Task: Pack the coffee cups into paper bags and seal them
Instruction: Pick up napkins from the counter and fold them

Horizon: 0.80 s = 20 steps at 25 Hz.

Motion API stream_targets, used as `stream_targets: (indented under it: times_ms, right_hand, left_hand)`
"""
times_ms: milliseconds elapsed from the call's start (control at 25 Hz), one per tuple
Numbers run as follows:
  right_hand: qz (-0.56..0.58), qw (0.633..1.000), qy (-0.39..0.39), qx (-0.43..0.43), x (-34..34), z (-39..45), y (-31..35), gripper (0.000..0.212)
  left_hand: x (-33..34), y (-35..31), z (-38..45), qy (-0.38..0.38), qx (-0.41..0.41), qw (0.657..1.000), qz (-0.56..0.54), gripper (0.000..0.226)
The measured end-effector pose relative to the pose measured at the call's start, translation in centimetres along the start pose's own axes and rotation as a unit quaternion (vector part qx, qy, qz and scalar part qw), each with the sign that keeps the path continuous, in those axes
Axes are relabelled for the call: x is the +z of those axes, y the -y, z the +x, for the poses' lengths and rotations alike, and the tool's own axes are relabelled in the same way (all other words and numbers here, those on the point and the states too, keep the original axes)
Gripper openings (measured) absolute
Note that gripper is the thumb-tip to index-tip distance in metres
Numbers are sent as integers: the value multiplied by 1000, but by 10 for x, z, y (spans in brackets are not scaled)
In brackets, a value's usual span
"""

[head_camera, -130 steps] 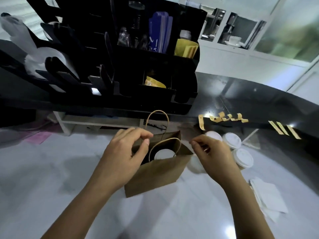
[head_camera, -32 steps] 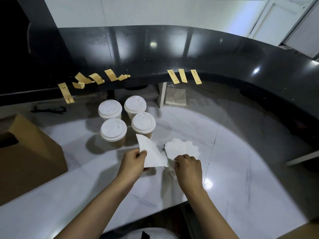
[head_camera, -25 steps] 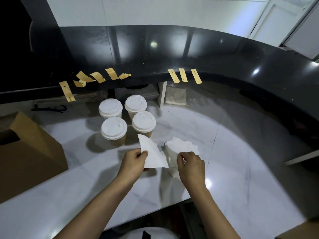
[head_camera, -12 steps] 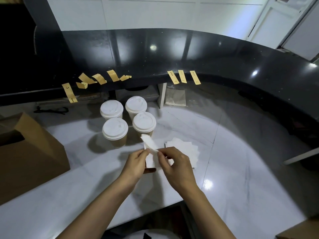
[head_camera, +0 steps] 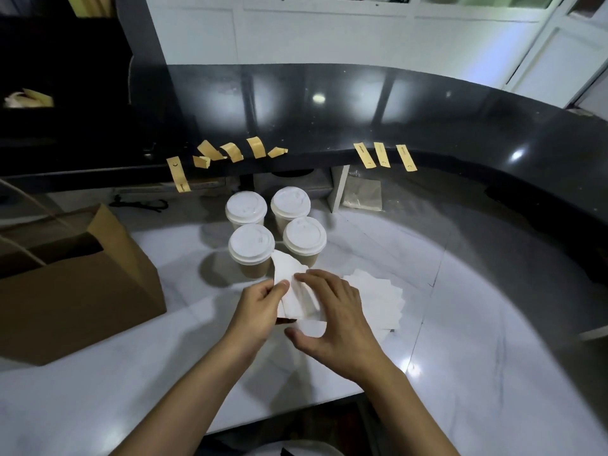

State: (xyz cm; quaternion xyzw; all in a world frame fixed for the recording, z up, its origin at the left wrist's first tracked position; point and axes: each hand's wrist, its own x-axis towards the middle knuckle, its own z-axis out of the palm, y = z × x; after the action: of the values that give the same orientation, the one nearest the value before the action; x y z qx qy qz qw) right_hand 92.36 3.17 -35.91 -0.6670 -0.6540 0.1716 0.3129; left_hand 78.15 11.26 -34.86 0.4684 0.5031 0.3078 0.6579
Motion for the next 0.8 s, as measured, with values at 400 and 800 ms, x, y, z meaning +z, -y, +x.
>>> stream_targets:
  times_ms: [400, 800]
  right_hand:
    - [100, 993, 45, -37, 45, 41, 61, 44]
    - [295, 941, -5, 165, 93, 85, 131, 16]
  left_hand:
    - [-89, -10, -23, -63, 62, 992, 93, 27]
    - [-191, -54, -65, -140, 132, 962, 195, 27]
